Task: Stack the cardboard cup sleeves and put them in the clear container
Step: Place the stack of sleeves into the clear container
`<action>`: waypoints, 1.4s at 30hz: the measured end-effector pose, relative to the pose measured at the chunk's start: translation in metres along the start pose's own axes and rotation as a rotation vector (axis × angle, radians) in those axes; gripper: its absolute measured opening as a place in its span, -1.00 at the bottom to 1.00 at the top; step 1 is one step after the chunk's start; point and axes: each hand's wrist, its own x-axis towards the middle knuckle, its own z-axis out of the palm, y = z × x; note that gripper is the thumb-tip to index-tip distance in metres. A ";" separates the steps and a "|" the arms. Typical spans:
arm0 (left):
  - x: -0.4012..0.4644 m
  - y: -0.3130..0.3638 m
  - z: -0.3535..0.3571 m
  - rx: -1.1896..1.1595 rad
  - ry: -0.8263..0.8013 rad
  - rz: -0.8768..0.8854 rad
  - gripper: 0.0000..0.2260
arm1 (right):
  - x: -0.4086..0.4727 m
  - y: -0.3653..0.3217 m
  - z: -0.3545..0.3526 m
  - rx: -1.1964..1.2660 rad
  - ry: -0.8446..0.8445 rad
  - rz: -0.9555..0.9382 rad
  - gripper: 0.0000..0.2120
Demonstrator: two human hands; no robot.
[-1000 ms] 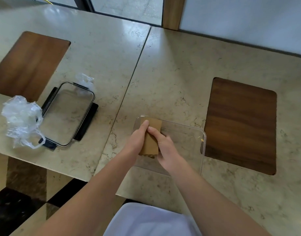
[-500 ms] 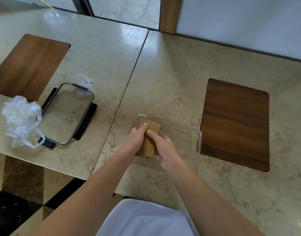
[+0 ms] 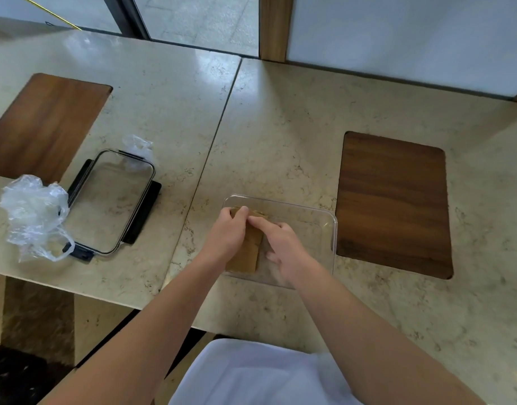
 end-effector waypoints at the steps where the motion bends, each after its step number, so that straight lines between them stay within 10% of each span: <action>1: 0.000 -0.001 0.000 0.018 0.004 0.003 -0.72 | 0.000 0.000 -0.001 -0.005 0.003 0.006 -0.35; 17: -0.007 -0.006 0.004 -0.032 -0.057 -0.013 -0.76 | -0.001 -0.006 0.010 -0.083 0.003 -0.072 -0.58; 42: 0.000 0.007 -0.001 -0.066 -0.056 0.012 -0.76 | 0.007 -0.011 0.033 -0.192 0.162 -0.145 -0.33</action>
